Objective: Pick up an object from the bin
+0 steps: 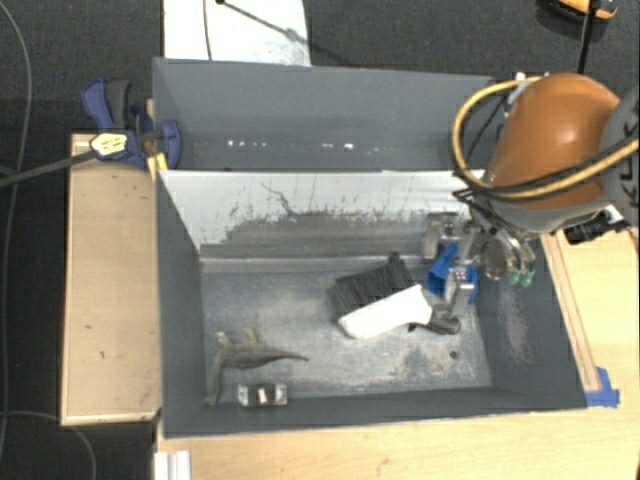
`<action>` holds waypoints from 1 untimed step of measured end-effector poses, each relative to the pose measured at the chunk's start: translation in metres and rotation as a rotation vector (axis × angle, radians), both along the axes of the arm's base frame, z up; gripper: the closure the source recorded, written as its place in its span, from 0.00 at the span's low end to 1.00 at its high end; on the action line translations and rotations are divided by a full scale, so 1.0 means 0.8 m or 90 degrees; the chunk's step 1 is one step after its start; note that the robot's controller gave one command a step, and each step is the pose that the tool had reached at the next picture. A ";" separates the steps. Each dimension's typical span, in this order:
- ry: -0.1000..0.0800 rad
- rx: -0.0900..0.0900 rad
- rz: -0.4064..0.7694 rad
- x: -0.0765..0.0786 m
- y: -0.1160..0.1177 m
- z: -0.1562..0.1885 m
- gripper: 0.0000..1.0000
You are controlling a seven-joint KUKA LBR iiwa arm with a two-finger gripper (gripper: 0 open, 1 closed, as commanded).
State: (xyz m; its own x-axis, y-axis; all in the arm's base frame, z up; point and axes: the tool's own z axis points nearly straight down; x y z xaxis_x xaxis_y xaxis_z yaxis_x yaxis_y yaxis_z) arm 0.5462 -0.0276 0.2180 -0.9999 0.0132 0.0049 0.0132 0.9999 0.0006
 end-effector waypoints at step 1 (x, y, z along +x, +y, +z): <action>-0.005 0.000 0.000 0.002 0.000 0.006 0.00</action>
Offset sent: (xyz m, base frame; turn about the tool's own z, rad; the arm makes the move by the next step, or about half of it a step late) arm 0.0394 -0.0252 -0.0902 -0.0308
